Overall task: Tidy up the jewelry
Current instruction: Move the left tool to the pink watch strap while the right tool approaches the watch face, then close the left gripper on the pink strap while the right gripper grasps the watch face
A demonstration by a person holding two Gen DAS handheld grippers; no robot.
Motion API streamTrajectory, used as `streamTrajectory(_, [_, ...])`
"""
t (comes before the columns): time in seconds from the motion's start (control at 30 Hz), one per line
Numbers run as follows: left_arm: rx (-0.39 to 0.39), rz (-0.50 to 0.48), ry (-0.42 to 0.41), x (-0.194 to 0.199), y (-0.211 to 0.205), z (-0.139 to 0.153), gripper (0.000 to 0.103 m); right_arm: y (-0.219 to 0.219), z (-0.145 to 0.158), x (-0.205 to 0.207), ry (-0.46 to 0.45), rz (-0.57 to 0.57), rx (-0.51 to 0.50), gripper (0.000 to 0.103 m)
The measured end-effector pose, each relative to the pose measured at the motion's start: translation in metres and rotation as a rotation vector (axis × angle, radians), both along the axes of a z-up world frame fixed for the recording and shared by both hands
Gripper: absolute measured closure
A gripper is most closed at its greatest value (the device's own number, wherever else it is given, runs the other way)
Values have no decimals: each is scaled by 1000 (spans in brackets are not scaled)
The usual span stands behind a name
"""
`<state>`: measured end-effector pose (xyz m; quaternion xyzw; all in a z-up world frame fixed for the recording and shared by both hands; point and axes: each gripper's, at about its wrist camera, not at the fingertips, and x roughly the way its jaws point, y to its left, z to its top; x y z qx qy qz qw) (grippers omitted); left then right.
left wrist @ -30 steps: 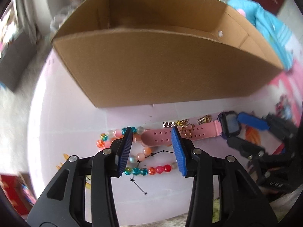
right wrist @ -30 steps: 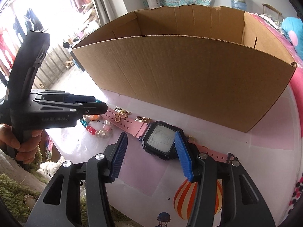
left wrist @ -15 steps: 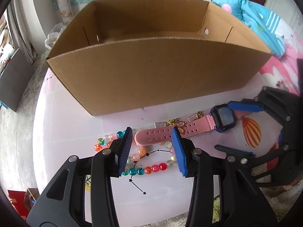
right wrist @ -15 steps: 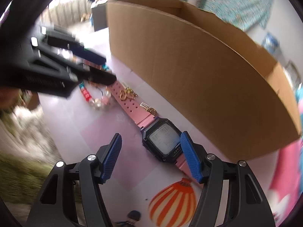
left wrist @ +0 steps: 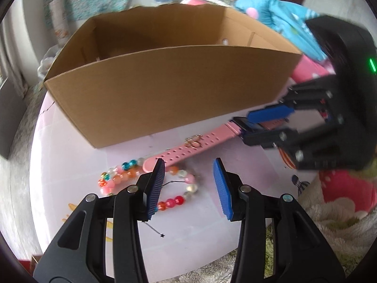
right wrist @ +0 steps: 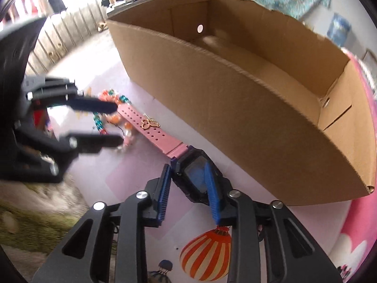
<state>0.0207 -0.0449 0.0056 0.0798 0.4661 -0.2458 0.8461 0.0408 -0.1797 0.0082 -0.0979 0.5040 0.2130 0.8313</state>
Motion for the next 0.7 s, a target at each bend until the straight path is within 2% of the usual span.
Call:
streamTrajectory(0.1, [38,-40,-53,-4,-10,2,62,-11,3,7,36,-11,56,79])
streamTrajectory(0.2, [129,-65,-131,-11,-22,1,62,-22,5,16,64,-25,99,80])
streamTrajectory(0.3, [197,-104,-218,-14,-35,2,62,-28,5,18,79,-31,127,80])
streamTrajectory(0.43, [250,-148,-286,-15,-51,2,63,-32,4,21,76,-27,137,80])
streamTrajectory(0.7, [330,-209,-332,-8,-77,-4,88,-36,3,20,63,-30,173,80])
